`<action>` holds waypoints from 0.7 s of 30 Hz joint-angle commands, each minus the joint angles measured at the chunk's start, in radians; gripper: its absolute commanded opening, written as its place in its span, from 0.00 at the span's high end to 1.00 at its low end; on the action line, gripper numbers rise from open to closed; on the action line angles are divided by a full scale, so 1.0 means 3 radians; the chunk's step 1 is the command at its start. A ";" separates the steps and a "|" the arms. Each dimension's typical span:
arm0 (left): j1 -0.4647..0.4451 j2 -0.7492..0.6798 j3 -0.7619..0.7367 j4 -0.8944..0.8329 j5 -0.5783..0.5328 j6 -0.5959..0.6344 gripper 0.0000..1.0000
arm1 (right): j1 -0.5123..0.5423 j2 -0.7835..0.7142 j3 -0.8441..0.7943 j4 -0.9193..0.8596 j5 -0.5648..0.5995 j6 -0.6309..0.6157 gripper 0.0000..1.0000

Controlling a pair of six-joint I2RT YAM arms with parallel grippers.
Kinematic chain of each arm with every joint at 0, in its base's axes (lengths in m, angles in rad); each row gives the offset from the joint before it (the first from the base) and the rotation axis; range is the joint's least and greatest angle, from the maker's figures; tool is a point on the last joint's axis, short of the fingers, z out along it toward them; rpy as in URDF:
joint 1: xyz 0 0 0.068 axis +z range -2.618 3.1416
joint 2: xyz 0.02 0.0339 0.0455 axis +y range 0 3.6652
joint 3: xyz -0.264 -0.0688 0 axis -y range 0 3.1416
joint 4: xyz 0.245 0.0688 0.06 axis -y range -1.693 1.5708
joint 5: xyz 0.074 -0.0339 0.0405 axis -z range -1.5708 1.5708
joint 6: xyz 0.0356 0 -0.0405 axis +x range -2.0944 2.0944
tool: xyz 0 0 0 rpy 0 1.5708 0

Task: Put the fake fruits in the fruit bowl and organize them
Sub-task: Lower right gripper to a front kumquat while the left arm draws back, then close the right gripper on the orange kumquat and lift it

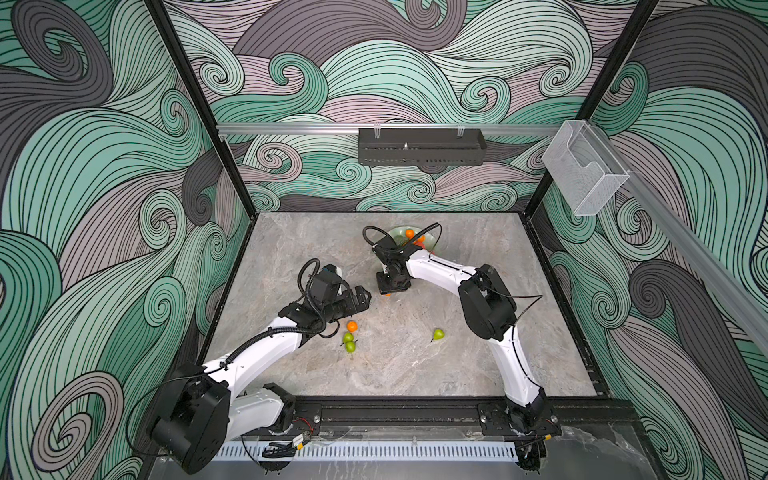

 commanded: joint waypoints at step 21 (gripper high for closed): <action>0.0014 0.0067 0.0288 -0.0126 0.0296 0.0339 0.01 | 0.0005 -0.0260 -0.0072 -0.0114 -0.0339 0.0054 0.62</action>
